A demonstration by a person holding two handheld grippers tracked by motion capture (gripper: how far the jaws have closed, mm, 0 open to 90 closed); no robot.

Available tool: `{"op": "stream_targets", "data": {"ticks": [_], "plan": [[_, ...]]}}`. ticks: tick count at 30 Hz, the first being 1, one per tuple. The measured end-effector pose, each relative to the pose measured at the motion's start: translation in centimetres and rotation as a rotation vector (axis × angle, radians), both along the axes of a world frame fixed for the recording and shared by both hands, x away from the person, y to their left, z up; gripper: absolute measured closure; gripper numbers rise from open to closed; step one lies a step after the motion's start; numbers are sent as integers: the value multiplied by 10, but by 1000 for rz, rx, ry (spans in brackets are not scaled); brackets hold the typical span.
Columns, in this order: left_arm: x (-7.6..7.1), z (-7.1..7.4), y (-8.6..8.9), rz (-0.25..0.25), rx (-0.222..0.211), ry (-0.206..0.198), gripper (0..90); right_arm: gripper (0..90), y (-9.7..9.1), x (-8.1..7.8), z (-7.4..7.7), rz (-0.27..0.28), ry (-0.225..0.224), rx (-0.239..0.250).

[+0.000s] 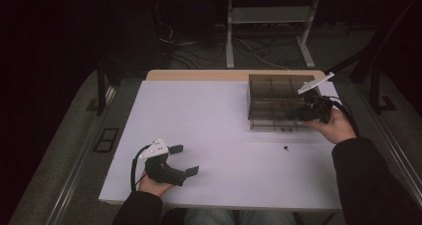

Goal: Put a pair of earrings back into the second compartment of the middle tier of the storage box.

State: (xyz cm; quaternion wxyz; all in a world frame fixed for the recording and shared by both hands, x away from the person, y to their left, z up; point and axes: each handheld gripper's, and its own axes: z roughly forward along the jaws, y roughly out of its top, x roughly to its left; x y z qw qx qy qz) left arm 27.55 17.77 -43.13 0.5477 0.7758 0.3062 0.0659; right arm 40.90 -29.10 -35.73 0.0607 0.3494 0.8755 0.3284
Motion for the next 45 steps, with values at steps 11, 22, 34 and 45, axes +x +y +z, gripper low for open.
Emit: {"op": "stream_targets", "data": {"ticks": [11,22,34,45], "plan": [[0,0,0,0,0,3,0,805,-1,9,-13,-30,14,19],[0,-1,-1,-3,0,5,0,801,7,16,-28,-38,27,-1],[0,-1,-1,1,2,8,0,602,8,7,-19,-52,14,22],[-1,-1,0,7,-3,8,0,147,9,-16,1,-58,40,77]]}}
